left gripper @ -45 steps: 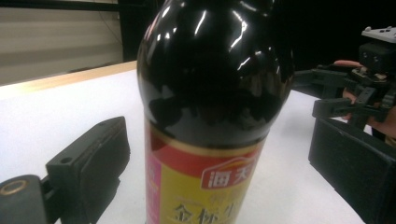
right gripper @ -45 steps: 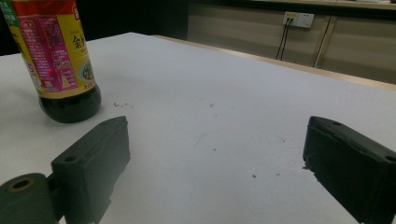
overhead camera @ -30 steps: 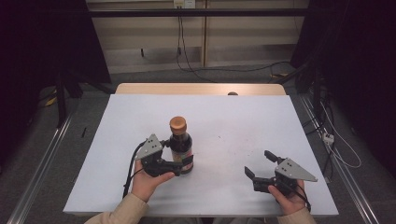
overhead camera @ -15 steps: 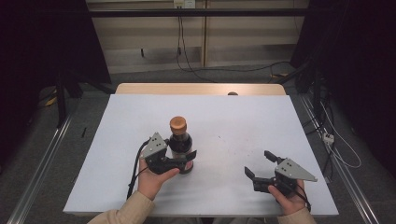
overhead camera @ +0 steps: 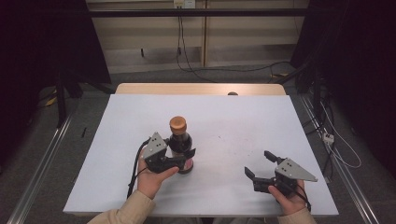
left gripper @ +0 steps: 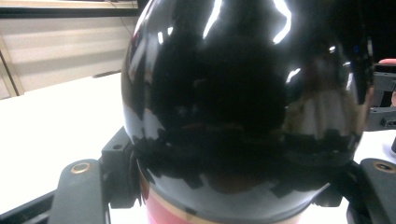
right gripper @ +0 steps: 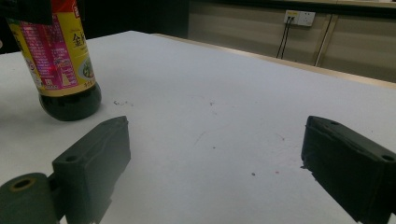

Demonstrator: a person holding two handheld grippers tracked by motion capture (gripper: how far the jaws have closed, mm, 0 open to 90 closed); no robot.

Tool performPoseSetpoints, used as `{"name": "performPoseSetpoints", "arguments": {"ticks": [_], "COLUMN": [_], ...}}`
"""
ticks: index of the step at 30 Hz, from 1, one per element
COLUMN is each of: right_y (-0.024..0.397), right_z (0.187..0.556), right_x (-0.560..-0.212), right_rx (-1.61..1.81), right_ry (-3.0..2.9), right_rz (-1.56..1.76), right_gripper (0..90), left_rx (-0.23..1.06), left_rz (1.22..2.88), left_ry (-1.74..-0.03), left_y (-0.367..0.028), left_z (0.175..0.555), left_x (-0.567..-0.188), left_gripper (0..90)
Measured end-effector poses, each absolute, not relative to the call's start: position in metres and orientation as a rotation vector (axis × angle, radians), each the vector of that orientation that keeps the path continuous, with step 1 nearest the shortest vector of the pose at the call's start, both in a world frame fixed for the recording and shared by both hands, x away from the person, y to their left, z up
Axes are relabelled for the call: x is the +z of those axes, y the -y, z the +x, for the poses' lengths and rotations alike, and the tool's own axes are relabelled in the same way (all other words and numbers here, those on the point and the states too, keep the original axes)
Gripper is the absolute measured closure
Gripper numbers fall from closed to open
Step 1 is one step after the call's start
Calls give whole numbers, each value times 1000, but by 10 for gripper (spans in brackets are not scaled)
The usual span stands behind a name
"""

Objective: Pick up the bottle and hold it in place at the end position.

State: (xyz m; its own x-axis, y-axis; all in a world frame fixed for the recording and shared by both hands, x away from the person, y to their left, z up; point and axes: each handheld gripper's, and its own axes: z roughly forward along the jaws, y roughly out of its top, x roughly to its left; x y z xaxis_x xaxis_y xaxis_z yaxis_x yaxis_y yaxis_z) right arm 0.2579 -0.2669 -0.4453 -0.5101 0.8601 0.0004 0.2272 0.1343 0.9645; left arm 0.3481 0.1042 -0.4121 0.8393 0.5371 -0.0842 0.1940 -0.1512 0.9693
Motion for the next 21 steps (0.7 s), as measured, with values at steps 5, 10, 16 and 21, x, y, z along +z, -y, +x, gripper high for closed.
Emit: {"name": "performPoseSetpoints", "arguments": {"ticks": [5, 10, 16, 21], "right_y": [267, 267, 267, 268], "right_z": [258, 258, 258, 257], "right_x": [-445, -445, -445, -444], "right_rx": [1398, 1399, 1402, 1404], "right_ry": [-1832, -1832, -1829, -1827], "right_rz": [1046, 1042, 1041, 1036], "right_gripper": [78, 78, 78, 78], "left_rx": [357, 376, 377, 392], "left_rz": [1731, 1741, 1745, 1753], "left_ry": [-572, -552, -534, -529], "left_y": [-103, -104, -100, -97], "left_z": [347, 347, 350, 353], "left_x": [-411, -410, -409, -408], "left_gripper": [293, 299, 302, 303]}}
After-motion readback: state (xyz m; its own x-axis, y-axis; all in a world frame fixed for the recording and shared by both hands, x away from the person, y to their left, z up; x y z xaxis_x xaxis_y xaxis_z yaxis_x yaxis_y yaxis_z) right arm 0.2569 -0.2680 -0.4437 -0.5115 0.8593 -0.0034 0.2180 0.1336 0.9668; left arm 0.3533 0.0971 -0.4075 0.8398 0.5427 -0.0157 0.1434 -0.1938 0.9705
